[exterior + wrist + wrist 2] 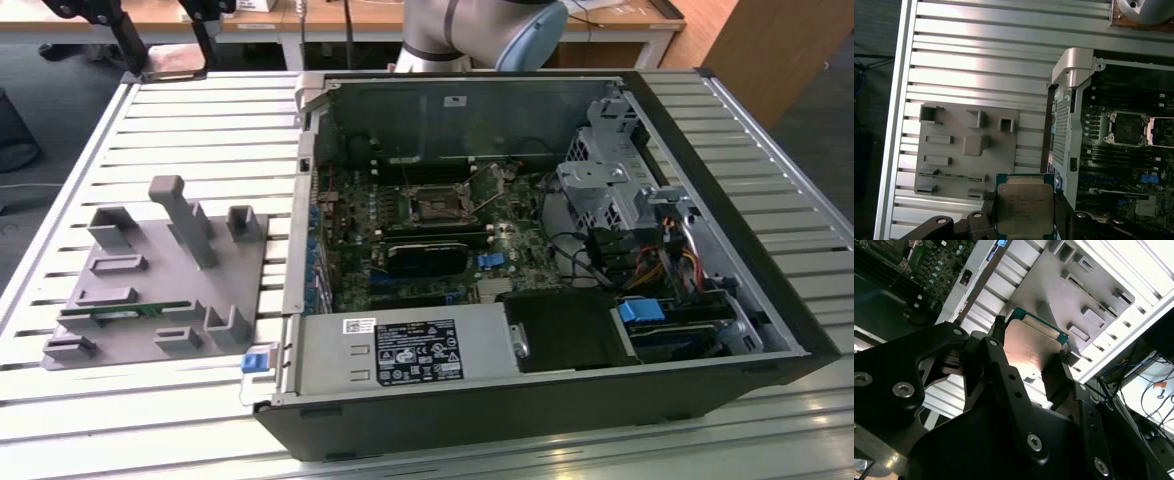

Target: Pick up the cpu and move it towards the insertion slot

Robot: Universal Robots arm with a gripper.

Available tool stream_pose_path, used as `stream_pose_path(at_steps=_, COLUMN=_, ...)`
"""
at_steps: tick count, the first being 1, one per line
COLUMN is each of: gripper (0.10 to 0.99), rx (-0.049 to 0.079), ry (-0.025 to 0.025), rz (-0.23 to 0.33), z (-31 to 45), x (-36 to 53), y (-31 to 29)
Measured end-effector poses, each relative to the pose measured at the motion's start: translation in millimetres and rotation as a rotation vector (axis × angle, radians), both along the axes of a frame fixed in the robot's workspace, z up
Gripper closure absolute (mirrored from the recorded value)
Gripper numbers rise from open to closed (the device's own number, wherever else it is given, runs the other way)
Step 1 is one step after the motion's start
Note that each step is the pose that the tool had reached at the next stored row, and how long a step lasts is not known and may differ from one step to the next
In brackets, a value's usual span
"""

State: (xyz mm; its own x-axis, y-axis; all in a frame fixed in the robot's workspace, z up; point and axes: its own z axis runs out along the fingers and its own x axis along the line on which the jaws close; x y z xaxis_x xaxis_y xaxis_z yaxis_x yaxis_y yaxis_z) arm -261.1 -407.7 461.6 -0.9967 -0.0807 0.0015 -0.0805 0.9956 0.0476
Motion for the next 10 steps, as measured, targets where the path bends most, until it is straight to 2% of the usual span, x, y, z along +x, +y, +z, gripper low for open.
stream_pose_path(at_steps=10, gripper=0.545, rx=0.000, ry=0.0000, rz=0.003, z=0.0, x=15.2, y=0.0)
